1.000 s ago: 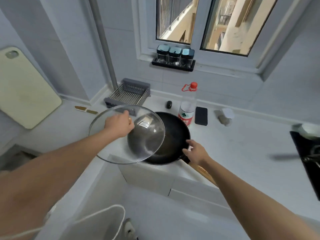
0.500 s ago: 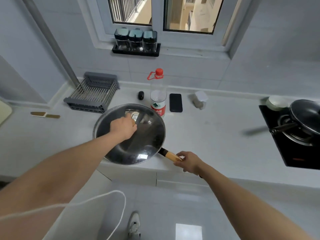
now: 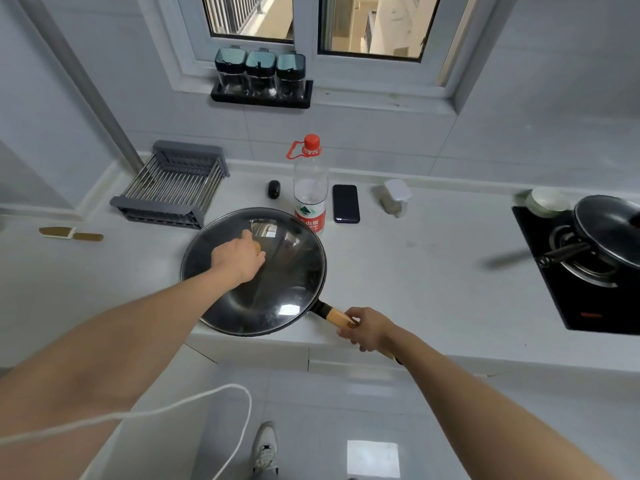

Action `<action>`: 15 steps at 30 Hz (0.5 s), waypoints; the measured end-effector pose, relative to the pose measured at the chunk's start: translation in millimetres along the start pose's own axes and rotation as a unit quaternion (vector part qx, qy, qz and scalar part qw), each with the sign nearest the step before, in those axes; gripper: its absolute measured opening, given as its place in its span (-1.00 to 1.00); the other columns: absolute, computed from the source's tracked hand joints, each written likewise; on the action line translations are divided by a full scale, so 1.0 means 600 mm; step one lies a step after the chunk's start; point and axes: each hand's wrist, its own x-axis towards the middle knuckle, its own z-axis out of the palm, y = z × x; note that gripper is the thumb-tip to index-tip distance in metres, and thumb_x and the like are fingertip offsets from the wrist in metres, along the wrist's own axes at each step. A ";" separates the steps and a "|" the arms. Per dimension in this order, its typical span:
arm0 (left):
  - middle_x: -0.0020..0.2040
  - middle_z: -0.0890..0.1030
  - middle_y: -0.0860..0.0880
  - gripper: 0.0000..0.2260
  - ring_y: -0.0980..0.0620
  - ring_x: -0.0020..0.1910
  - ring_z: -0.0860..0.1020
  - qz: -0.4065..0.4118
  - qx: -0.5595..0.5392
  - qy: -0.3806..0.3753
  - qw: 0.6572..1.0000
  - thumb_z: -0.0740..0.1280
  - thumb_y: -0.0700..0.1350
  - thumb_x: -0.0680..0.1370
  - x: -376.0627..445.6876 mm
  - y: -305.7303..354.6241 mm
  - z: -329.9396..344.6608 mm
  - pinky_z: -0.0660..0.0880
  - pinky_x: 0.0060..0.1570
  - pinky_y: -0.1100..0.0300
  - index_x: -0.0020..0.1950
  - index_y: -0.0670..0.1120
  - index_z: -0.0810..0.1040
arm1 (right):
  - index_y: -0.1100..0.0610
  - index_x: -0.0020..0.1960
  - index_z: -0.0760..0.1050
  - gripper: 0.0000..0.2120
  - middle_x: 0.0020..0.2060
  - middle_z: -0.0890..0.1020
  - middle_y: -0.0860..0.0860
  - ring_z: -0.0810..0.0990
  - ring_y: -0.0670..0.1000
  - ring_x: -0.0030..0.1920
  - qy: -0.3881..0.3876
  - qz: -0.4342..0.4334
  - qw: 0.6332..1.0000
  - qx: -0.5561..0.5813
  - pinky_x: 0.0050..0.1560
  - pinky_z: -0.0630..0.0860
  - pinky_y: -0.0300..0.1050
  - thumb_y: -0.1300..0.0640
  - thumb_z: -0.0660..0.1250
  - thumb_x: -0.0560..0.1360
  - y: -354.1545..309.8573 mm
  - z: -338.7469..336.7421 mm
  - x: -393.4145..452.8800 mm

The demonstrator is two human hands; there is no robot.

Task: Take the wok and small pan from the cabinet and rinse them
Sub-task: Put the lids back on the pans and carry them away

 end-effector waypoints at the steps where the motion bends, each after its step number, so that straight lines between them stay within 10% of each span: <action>1: 0.09 0.63 -0.14 -0.59 -0.17 0.04 0.61 0.002 -0.002 -0.004 1.000 0.17 0.15 0.62 -0.001 0.001 -0.001 0.39 -0.23 0.10 0.28 -0.14 0.32 | 0.01 0.11 0.52 -0.75 -0.22 0.60 0.03 0.54 -0.01 -0.39 -0.005 0.003 1.000 0.005 -0.32 0.51 -0.18 -0.09 0.38 0.51 -0.001 0.002 -0.001; 11: 0.02 0.61 -0.11 -0.32 -0.11 -0.08 0.63 -0.059 -0.051 0.008 0.997 0.27 0.24 0.55 -0.061 0.034 -0.024 0.43 -0.31 0.12 0.47 -0.15 0.13 | 0.12 0.12 0.50 -0.75 -0.17 0.63 0.07 0.62 0.03 -0.34 -0.047 0.036 0.998 0.025 -0.31 0.56 -0.15 0.01 0.37 0.53 -0.013 0.014 -0.015; 15: -0.23 0.61 -0.03 -0.65 -0.04 -0.29 0.59 -0.038 -0.125 0.037 0.991 0.18 0.19 0.59 -0.138 0.065 0.000 0.48 -0.35 0.15 0.04 -0.11 0.37 | 0.17 0.15 0.47 -0.69 -0.10 0.66 0.12 0.70 0.08 -0.29 -0.145 0.082 0.984 0.059 -0.22 0.64 -0.08 0.04 0.37 0.48 -0.038 0.038 -0.030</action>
